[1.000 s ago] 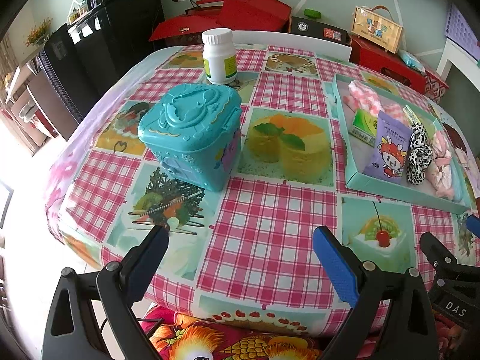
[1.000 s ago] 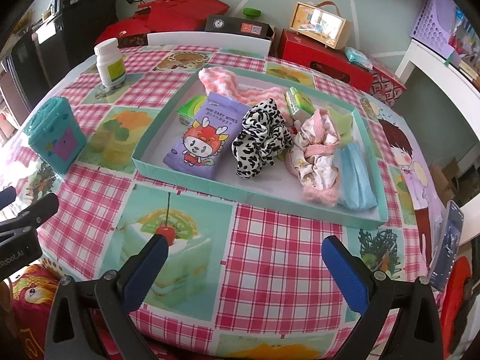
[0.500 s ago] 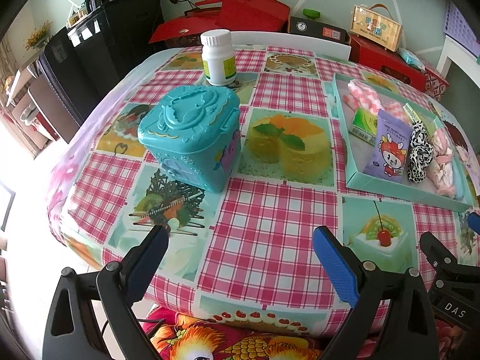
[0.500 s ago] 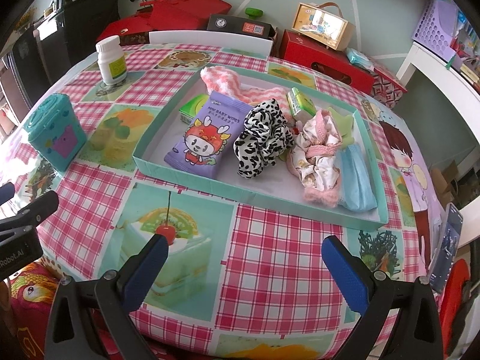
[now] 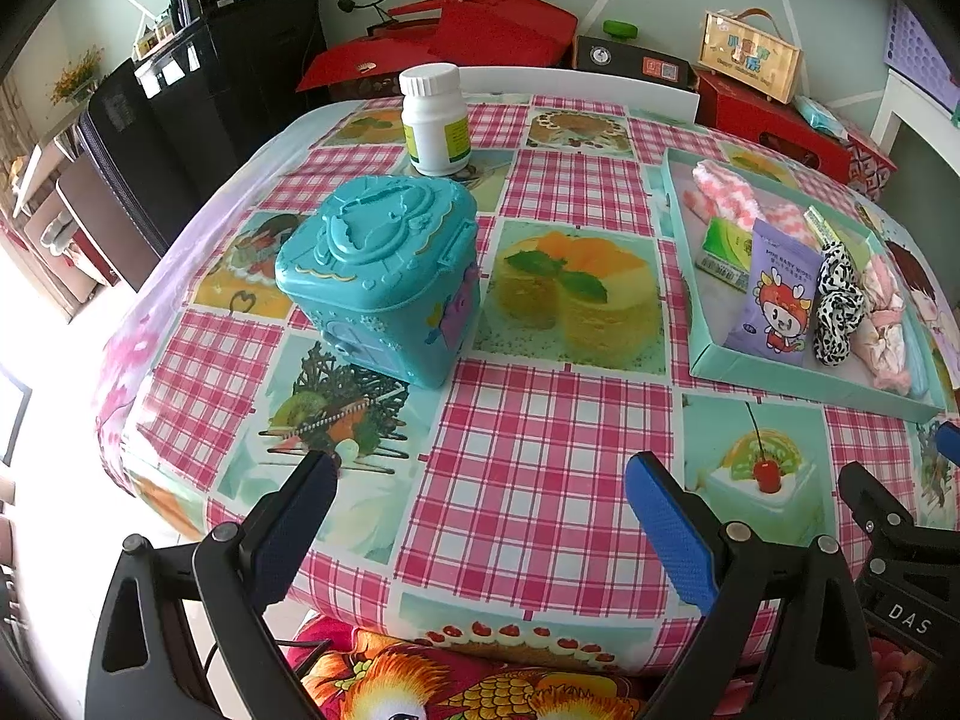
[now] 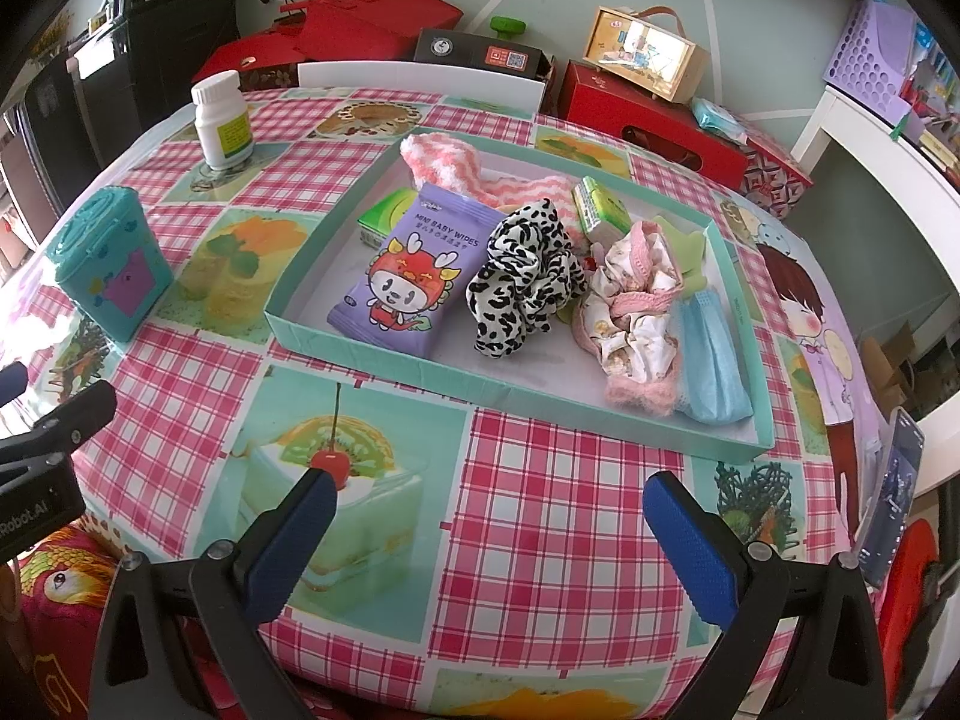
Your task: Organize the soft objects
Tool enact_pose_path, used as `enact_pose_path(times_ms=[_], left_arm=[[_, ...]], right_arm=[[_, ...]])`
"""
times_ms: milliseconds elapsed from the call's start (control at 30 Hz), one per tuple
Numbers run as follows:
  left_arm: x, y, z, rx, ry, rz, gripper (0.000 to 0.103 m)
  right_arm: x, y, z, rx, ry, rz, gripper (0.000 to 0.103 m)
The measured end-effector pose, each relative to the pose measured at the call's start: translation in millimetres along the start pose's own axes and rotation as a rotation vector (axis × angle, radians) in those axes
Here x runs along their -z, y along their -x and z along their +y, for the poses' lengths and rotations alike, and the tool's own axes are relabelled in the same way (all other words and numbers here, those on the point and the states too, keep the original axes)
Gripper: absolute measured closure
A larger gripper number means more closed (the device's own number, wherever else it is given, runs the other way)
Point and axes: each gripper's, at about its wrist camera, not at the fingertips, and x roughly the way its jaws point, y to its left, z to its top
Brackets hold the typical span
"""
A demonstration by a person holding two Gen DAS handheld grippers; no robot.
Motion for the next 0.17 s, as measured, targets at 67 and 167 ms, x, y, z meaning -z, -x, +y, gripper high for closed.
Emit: enact_pose_path(times_ms=[67,167], left_arm=[[0.0,0.3,-0.5,-0.002,-0.003,-0.001,0.006],[-0.1,0.2,-0.2,0.0,-0.001,0.001,0.006]], right_arm=[[0.0,-0.2,0.0,0.0,0.0,0.001,0.0],[0.1,0.0,-1.2,0.001,0.001,0.001,0.0]])
